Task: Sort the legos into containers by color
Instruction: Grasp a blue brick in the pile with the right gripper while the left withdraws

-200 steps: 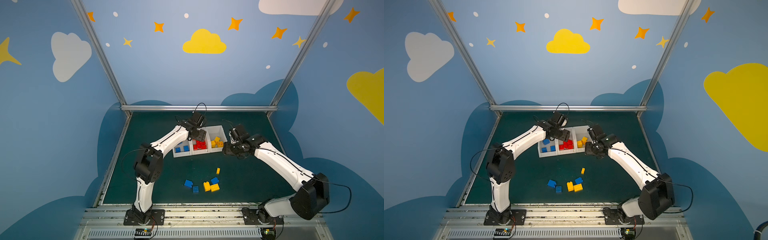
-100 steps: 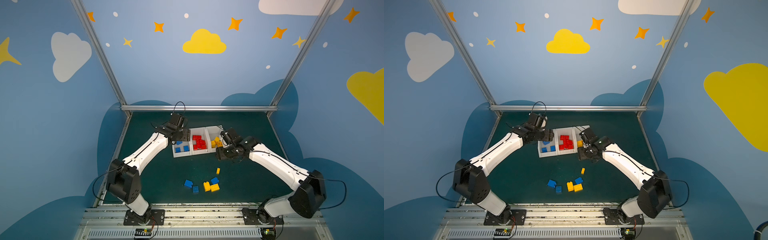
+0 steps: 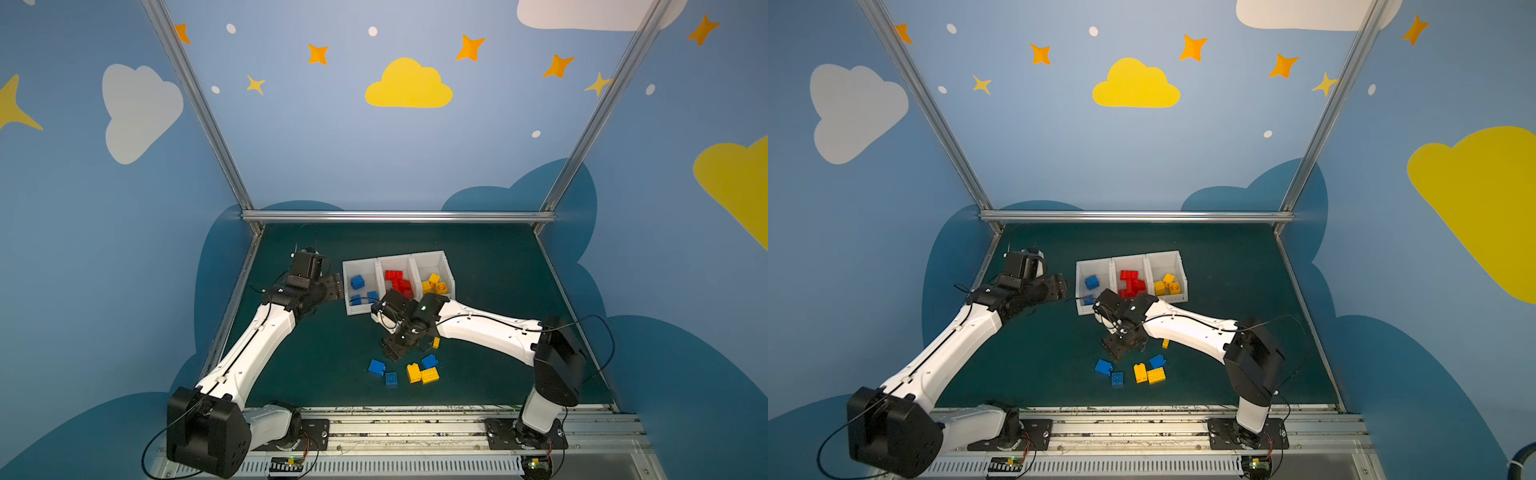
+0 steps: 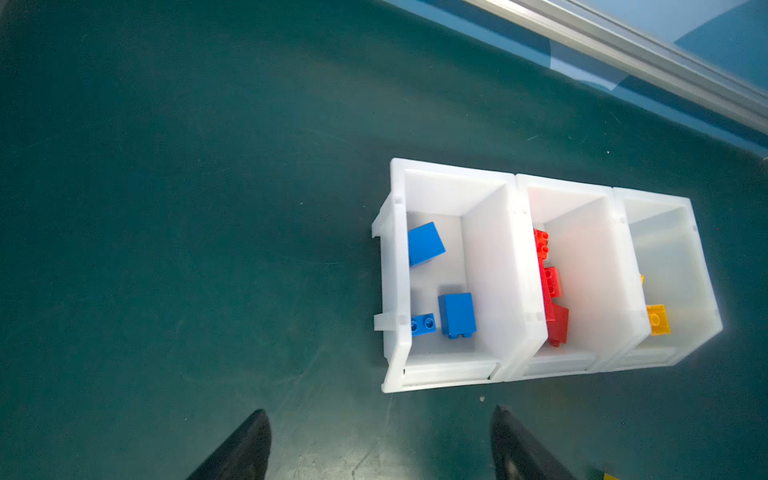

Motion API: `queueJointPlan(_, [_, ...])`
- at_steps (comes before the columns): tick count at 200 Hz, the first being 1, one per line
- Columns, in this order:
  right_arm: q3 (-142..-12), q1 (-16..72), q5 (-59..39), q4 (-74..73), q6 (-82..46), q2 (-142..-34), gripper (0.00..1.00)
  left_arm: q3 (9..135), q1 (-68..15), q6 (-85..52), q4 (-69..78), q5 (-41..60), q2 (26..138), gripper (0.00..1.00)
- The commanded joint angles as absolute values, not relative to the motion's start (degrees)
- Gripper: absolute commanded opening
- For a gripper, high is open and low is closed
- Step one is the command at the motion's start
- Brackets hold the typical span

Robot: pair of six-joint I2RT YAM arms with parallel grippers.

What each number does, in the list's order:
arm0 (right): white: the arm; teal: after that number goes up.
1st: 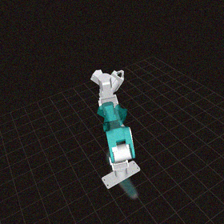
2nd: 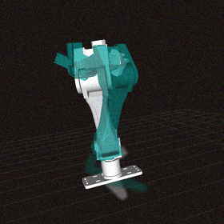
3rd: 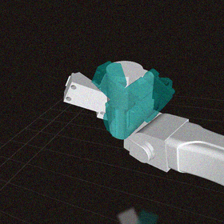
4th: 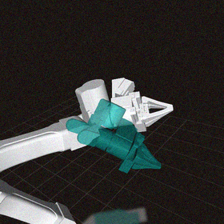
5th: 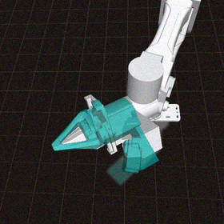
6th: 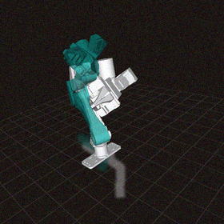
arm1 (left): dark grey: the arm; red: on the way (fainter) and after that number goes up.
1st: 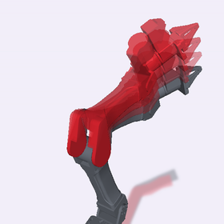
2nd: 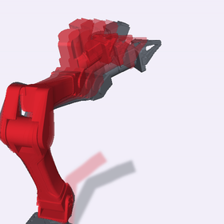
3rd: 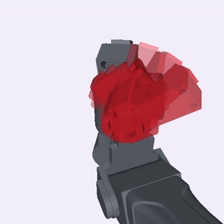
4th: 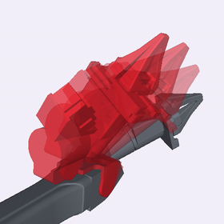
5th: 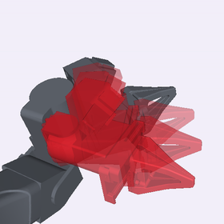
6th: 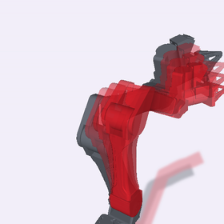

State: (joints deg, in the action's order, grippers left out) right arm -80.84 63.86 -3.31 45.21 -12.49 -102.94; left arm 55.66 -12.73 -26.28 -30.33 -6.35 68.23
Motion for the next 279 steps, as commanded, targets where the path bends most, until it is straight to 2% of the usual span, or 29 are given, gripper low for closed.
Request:
queueJointPlan(1, [-84.2,65.7,-4.6,46.3,-8.6,-105.9,0.70,52.5,-11.4,-28.5,-29.8,-6.2,64.2,0.83])
queueJointPlan(38, [-87.8,68.7,-4.0,47.6,-6.4,-110.6,0.70,48.4,-9.7,-30.2,-29.1,-5.8,59.7,0.84])
queueJointPlan(113, [-88.5,69.2,-4.6,46.9,-7.7,-115.5,0.67,46.6,-9.0,-31.1,-28.4,-4.4,59.1,0.84])
queueJointPlan(279, [-88.6,67.6,-1.9,47.2,-11.3,-118.5,0.31,44.8,-7.8,-31.5,-27.0,-3.0,59.8,0.84])
